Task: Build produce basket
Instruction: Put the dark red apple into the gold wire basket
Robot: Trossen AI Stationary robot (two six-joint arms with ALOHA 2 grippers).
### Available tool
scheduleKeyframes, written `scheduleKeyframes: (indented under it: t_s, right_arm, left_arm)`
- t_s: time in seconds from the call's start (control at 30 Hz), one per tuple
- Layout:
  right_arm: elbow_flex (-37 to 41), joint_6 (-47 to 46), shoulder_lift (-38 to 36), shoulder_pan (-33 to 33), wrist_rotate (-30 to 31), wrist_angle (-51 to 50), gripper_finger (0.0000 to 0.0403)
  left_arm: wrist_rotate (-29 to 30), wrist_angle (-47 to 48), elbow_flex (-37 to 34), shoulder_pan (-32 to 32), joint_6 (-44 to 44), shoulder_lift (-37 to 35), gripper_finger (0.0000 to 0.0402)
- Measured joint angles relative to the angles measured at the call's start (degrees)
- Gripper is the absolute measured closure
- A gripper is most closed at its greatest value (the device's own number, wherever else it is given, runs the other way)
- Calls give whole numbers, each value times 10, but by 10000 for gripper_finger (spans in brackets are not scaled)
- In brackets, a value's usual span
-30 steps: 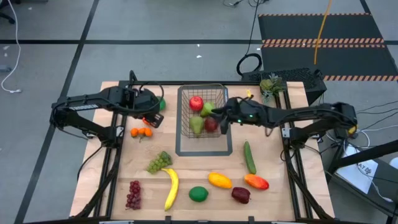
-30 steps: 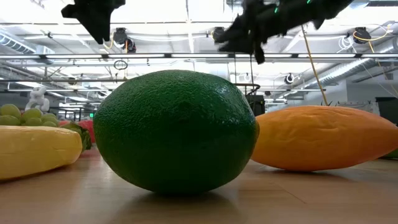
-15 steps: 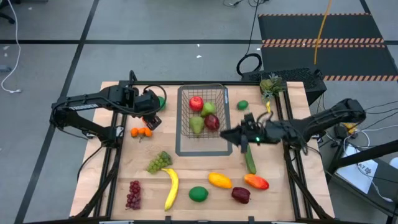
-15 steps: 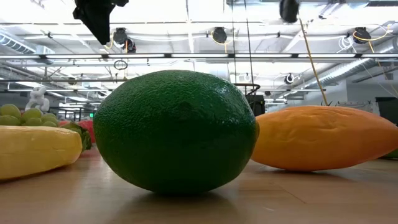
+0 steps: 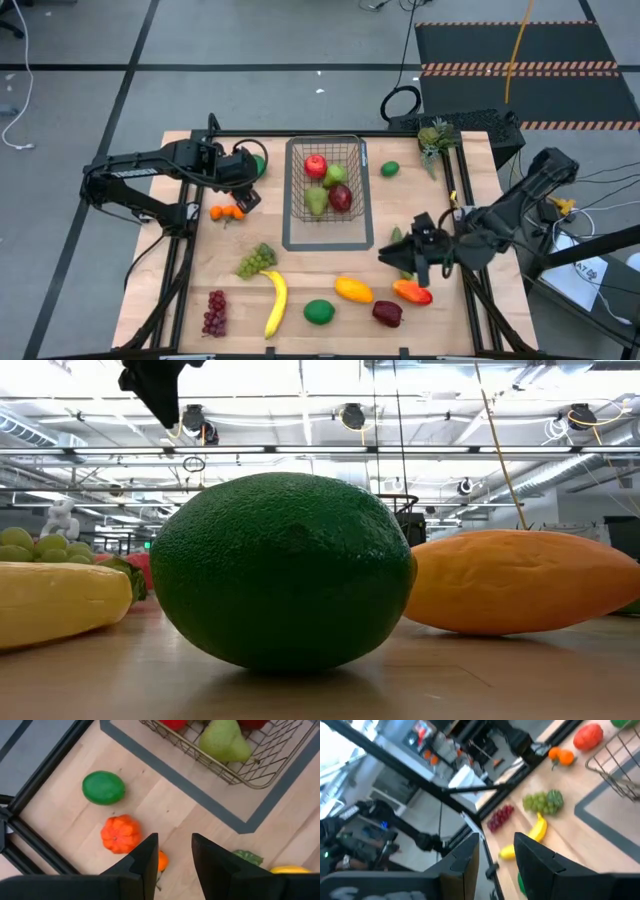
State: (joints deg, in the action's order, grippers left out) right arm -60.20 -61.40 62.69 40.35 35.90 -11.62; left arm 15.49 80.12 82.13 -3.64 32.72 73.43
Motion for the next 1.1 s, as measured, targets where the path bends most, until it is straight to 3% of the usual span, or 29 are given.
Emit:
scheduleKeyframes:
  t_s: [0.13,0.4,0.67,0.87,1.0,1.1]
  right_arm:
    - [-27,-25,0,30,-19,-74,287]
    - [-29,-120,3,88,-156,-166,287]
    - [-27,-130,23,155,-197,-201,287]
    - [29,-165,31,187,-196,-155,287]
    - [105,-259,31,205,-198,-45,286]
    - [155,-280,31,217,-199,48,283]
  left_arm:
    - [0,-2,0,0,22,0,282]
    - [-45,-10,0,10,109,0,282]
    - [-52,-120,0,68,197,0,282]
    - [-39,-235,0,123,256,9,282]
    - [-3,-294,0,157,295,26,282]
    - [3,-351,2,169,308,46,282]
